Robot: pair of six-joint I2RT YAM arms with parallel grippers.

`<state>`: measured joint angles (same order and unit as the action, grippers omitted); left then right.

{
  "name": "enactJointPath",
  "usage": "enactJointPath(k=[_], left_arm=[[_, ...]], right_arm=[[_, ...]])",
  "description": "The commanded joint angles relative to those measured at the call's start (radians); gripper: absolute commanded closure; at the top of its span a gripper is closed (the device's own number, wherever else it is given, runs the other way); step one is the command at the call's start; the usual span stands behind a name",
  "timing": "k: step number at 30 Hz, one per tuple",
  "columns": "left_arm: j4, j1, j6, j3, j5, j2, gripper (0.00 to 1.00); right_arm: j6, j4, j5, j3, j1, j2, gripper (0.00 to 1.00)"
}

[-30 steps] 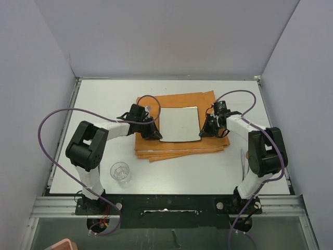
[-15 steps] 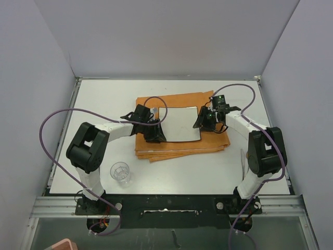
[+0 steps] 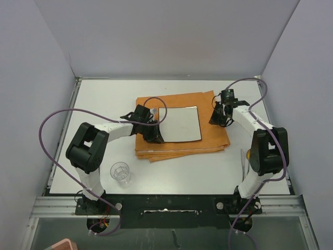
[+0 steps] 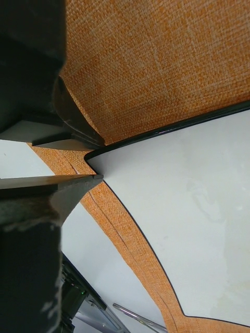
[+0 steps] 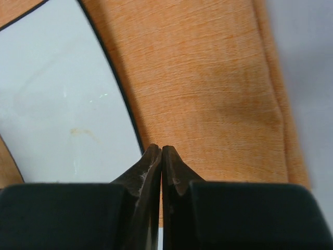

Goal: Set the dinner table for one person
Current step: Adjust the plate on the napkin.

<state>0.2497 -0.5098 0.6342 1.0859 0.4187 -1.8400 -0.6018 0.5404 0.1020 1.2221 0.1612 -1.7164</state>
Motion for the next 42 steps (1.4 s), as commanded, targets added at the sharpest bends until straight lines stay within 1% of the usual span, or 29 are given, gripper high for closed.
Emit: enactJointPath(k=[1, 13, 28, 35, 42], left_arm=[[-0.022, -0.005, -0.015, 0.060, 0.011, 0.078, 0.81], [-0.006, 0.005, -0.021, 0.093, 0.017, 0.061, 0.82], [-0.017, 0.006, -0.003, 0.115, 0.023, 0.034, 0.82], [-0.043, -0.002, 0.015, 0.095, 0.028, 0.026, 0.82], [-0.084, -0.028, 0.049, 0.058, 0.011, 0.028, 0.84]], right_arm=[[0.009, 0.044, -0.093, 0.058, -0.018, -0.039, 1.00], [-0.014, 0.083, -0.095, 0.058, -0.026, -0.164, 1.00], [-0.037, 0.067, -0.088, 0.002, 0.002, -0.174, 1.00], [-0.039, 0.064, -0.086, -0.002, 0.008, -0.178, 1.00], [-0.038, 0.072, -0.082, 0.028, 0.010, -0.204, 1.00]])
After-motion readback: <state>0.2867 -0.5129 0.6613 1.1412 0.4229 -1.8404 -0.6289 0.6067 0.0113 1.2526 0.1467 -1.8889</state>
